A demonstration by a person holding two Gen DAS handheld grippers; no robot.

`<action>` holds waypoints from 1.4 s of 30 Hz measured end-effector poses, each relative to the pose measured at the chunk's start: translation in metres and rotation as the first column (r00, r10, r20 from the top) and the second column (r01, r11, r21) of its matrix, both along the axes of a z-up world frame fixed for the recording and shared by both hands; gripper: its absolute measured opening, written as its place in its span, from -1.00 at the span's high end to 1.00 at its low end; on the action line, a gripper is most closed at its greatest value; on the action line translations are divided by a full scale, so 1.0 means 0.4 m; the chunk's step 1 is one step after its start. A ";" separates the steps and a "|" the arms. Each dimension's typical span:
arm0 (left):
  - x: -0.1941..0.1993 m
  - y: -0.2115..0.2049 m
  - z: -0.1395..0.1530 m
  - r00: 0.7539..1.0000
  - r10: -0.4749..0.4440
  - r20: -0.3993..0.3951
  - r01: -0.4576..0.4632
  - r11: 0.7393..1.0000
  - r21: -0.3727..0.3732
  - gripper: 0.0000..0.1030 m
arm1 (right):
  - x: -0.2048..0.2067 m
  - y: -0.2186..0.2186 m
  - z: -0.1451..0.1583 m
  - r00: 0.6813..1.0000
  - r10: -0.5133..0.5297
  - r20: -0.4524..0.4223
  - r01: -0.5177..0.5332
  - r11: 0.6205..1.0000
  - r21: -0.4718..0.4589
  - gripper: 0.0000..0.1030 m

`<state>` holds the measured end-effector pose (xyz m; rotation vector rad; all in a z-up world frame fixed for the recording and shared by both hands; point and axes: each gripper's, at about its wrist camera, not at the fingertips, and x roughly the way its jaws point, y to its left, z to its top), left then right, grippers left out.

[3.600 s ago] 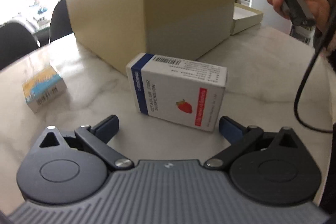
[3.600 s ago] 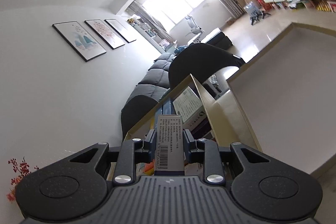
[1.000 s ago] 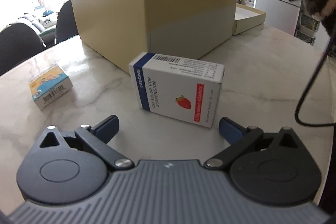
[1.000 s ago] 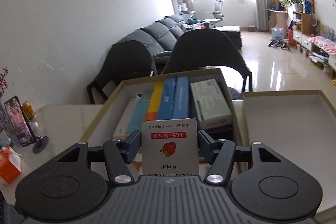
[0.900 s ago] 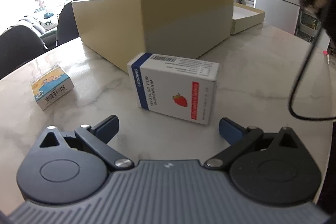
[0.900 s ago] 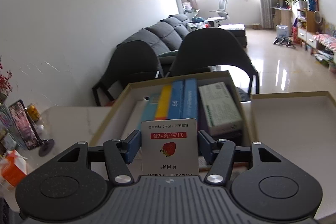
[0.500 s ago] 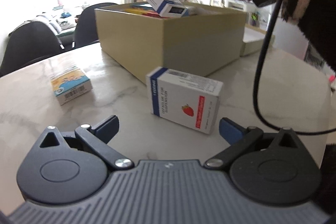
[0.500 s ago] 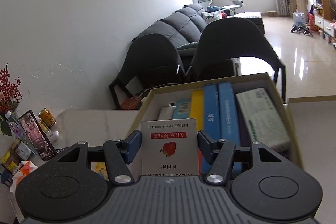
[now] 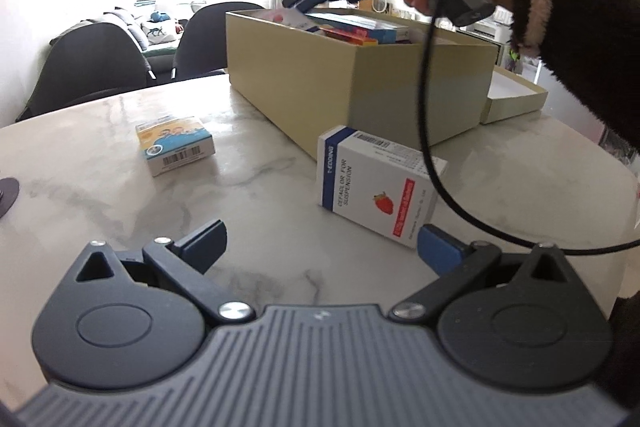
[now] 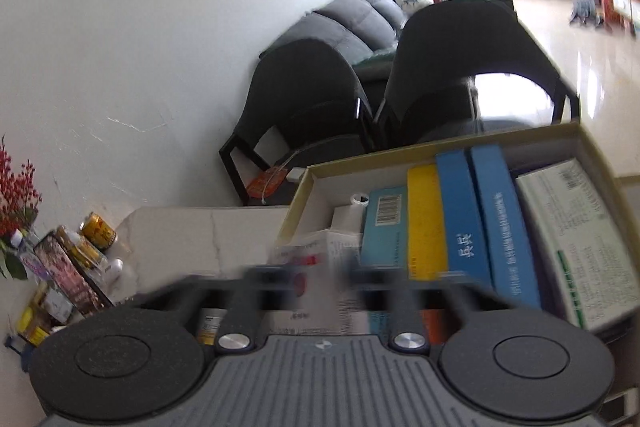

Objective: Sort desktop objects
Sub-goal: 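Lower the strawberry-print box into the tall box and open the right tool, then withdraw the right tool up out of the tall box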

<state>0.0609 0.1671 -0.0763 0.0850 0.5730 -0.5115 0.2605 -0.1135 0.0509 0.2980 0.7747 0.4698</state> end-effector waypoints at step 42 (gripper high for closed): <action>0.025 0.109 0.003 0.957 0.281 -0.065 -0.287 0.950 -0.120 -1.00 | -0.019 0.116 -0.057 0.980 0.191 0.060 -0.160 0.927 -0.339 0.24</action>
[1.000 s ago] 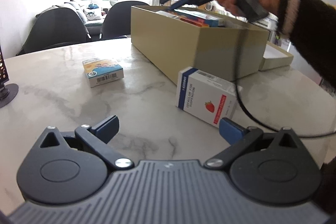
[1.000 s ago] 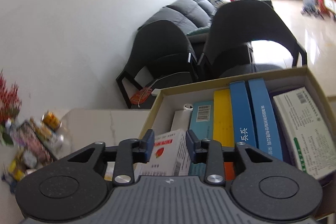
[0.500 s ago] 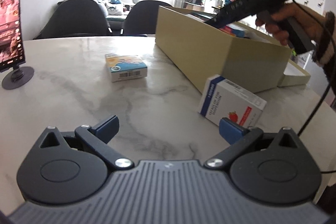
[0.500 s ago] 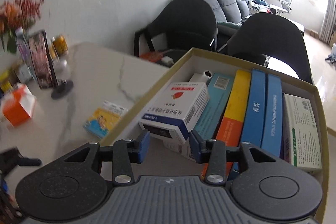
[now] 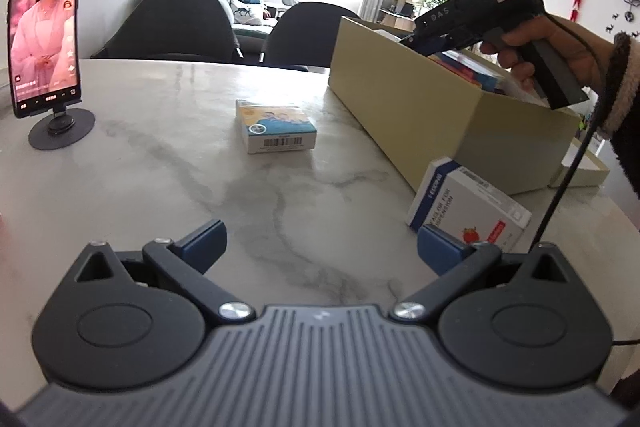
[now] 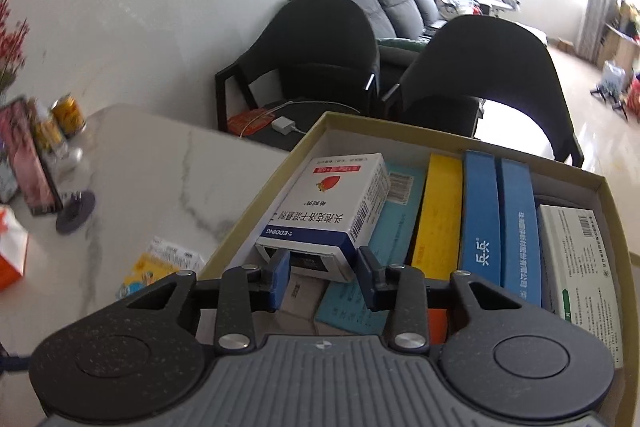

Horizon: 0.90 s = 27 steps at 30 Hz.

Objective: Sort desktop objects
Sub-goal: 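Withdraw the right tool up out of the tall box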

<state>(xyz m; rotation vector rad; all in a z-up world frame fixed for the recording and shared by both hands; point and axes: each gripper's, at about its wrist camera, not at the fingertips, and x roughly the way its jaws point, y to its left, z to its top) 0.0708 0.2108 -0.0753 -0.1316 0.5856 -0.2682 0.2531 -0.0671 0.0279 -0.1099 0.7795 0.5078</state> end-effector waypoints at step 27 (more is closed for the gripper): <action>0.027 -0.039 0.043 0.992 0.072 -0.102 -0.078 0.996 -0.050 -1.00 | -0.231 -0.241 0.061 0.991 -0.079 0.105 0.035 0.929 0.367 -0.55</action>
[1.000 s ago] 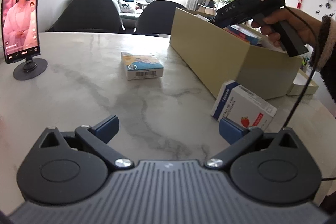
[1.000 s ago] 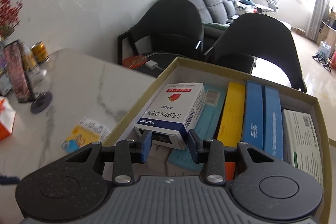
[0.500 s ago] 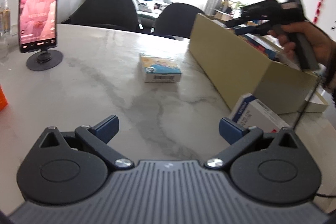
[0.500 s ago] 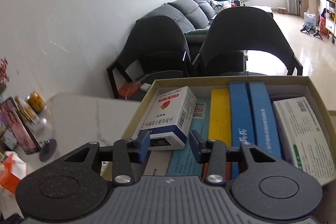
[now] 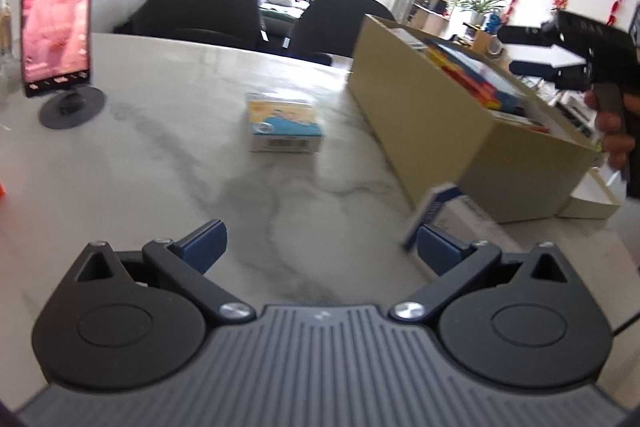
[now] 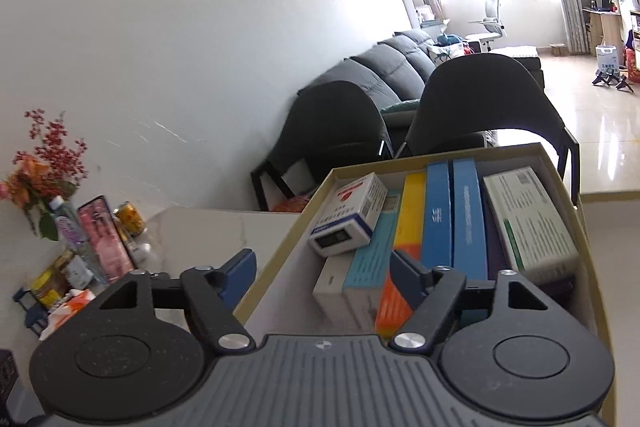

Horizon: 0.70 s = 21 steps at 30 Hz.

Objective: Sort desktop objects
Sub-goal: 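Close the left tool on the blue-striped strawberry-print box on the table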

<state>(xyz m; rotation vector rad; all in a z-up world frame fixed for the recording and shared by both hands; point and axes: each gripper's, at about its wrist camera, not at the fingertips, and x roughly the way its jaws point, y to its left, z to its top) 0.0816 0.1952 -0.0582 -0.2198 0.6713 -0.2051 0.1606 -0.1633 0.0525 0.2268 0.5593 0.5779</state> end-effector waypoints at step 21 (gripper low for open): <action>-0.027 -0.195 0.012 0.998 0.036 -0.050 -0.035 0.999 0.021 -1.00 | -0.334 -0.192 -0.075 0.995 -0.083 0.051 0.069 0.972 0.227 -0.78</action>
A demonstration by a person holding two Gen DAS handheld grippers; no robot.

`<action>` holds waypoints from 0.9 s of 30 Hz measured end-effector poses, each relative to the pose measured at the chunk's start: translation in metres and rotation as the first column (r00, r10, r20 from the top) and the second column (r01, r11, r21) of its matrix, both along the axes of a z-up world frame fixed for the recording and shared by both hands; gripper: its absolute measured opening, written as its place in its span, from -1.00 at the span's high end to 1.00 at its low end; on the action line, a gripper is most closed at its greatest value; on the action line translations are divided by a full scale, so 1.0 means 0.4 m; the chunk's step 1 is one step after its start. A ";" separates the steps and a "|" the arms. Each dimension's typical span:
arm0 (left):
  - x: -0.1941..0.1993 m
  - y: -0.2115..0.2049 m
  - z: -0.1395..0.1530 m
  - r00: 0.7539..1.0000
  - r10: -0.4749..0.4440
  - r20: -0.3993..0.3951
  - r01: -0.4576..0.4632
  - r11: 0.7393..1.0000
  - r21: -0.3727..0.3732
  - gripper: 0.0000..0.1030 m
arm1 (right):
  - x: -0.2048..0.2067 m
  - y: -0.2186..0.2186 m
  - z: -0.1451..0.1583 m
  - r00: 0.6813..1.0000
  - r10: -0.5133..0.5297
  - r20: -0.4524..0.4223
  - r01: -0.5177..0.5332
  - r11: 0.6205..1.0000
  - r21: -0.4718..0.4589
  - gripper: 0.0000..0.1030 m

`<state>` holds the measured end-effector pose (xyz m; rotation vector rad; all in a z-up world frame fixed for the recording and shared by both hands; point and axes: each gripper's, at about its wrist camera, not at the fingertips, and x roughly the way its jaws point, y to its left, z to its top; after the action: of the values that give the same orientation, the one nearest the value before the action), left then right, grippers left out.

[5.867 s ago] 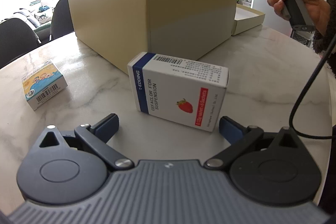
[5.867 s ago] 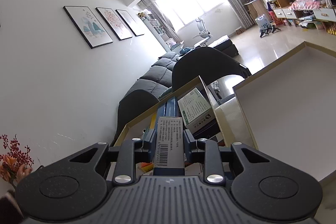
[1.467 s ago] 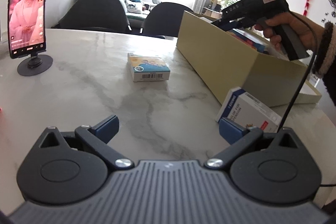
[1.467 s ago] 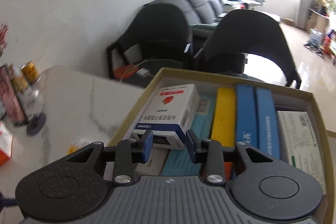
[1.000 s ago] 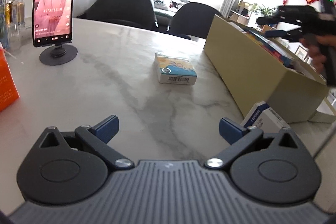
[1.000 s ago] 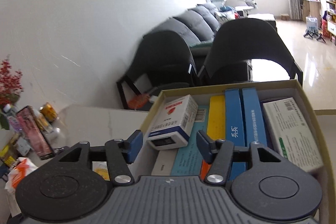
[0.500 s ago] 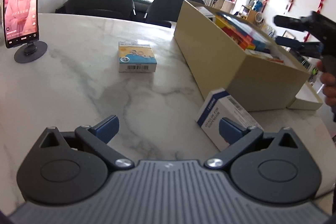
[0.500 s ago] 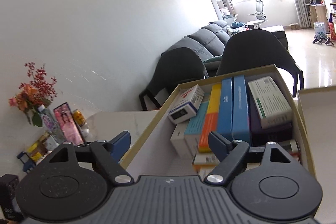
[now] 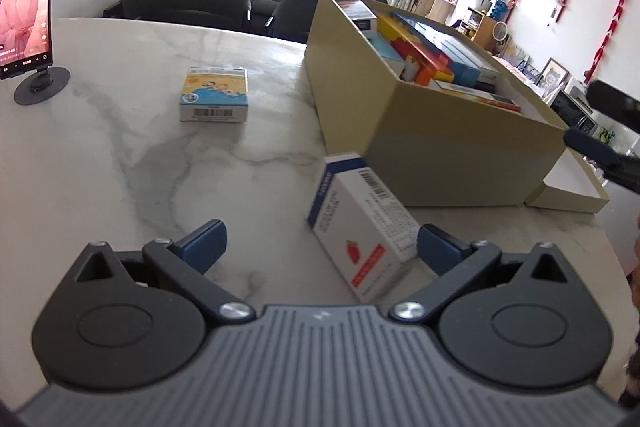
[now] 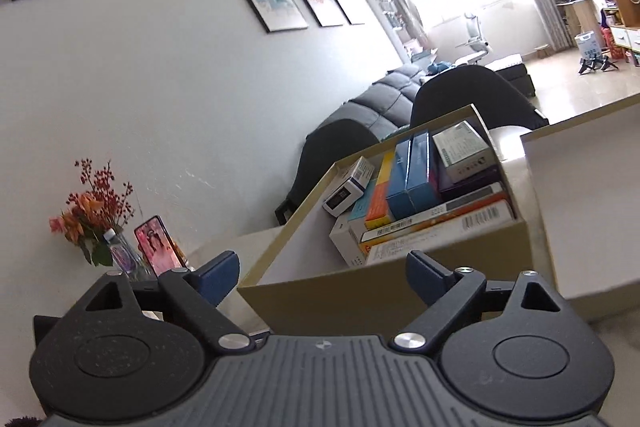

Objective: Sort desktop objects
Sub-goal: 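Close the left tool on the blue-striped strawberry-print box on the table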

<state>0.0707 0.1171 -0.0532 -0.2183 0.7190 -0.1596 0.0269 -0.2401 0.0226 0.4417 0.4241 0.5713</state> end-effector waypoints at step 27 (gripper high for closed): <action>-0.017 0.008 -0.069 0.995 0.078 0.056 -0.076 0.996 -0.041 0.33 | -0.129 0.030 -0.110 0.995 -0.006 -0.102 0.013 0.997 0.072 -0.80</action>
<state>0.0638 0.1203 -0.0810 -0.2771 0.6501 -0.1056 -0.0246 -0.2280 -0.0213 0.5440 0.4994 0.5579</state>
